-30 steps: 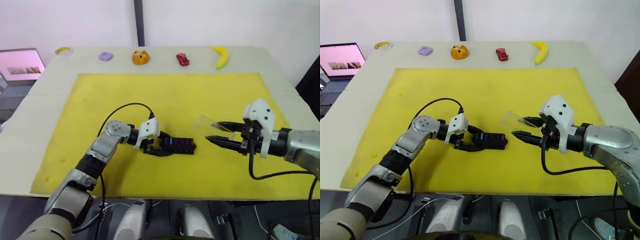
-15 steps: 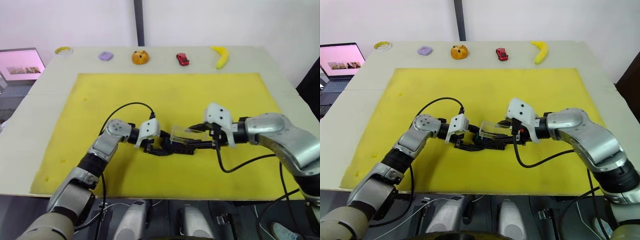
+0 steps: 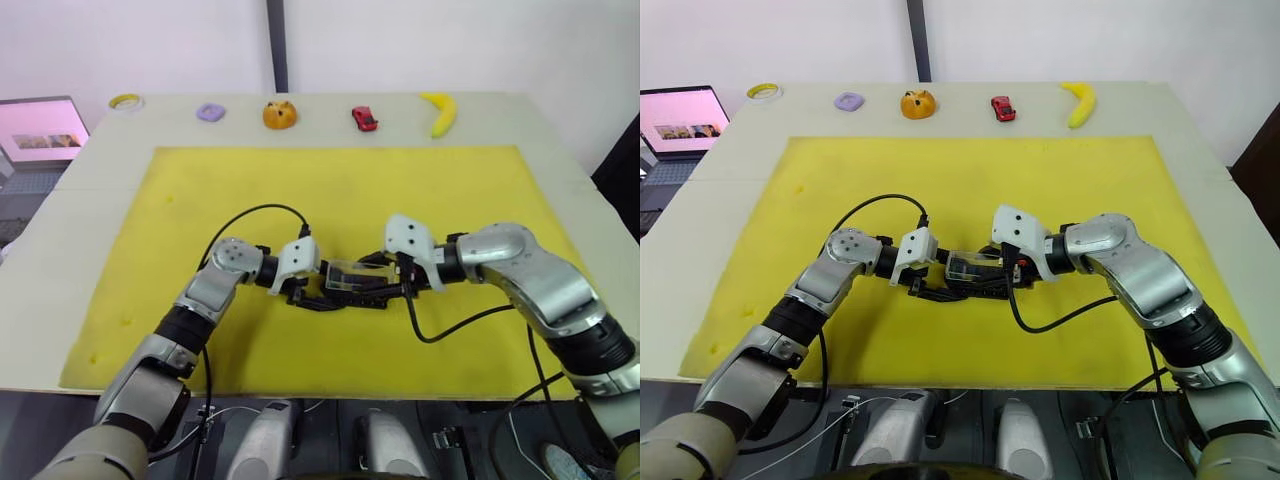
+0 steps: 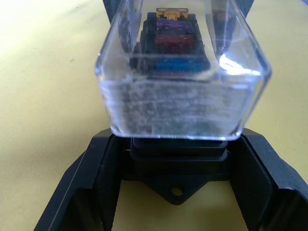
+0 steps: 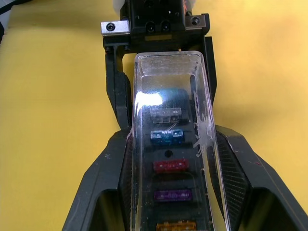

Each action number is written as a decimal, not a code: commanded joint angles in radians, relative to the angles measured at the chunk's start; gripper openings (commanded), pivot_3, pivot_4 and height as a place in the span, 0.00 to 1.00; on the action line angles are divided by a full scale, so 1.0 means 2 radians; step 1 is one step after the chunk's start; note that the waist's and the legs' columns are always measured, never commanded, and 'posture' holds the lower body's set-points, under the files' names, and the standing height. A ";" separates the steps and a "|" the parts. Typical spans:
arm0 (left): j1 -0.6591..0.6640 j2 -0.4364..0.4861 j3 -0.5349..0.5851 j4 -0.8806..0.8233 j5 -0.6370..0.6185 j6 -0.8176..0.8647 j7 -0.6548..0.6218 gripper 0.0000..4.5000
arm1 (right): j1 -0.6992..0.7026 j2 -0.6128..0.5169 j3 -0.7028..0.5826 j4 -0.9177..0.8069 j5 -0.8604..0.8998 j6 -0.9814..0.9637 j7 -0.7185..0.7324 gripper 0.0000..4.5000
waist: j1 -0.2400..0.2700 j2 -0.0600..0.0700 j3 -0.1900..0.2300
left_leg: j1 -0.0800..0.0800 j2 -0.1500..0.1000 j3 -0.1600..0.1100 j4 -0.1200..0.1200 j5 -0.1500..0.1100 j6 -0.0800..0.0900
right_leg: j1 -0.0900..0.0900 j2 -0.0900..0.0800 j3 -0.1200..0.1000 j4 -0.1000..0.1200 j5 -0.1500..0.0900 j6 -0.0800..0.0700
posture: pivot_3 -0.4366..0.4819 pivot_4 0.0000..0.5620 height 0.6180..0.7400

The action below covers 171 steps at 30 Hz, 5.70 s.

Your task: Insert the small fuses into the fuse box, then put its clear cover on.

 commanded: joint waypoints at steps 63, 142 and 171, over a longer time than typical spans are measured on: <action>-0.003 -0.017 0.020 -0.017 0.005 0.012 0.023 0.57 | 0.036 -0.002 0.040 -0.010 -0.090 0.054 0.022 0.38 | 0.004 0.000 0.000 | 0.001 -0.001 -0.001 0.001 0.000 0.000 | 0.000 0.000 0.000 0.001 0.000 0.000 | 0.48 0.27 0.96; -0.001 -0.032 0.026 -0.017 0.006 0.012 0.031 0.57 | 0.057 0.034 -0.133 -0.050 0.010 0.014 0.001 1.00 | 0.003 -0.001 -0.002 | -0.003 -0.001 -0.002 0.004 -0.001 0.001 | 0.000 -0.001 -0.001 0.001 0.000 0.001 | 0.48 0.27 0.96; 0.007 -0.023 0.015 -0.036 0.010 0.023 0.011 0.57 | 0.112 0.081 -0.094 0.051 -0.020 -0.121 0.004 0.01 | 0.000 0.000 -0.001 | -0.003 -0.001 -0.002 0.004 -0.001 0.001 | -0.001 0.000 -0.001 0.001 0.001 0.001 | 0.48 0.27 0.96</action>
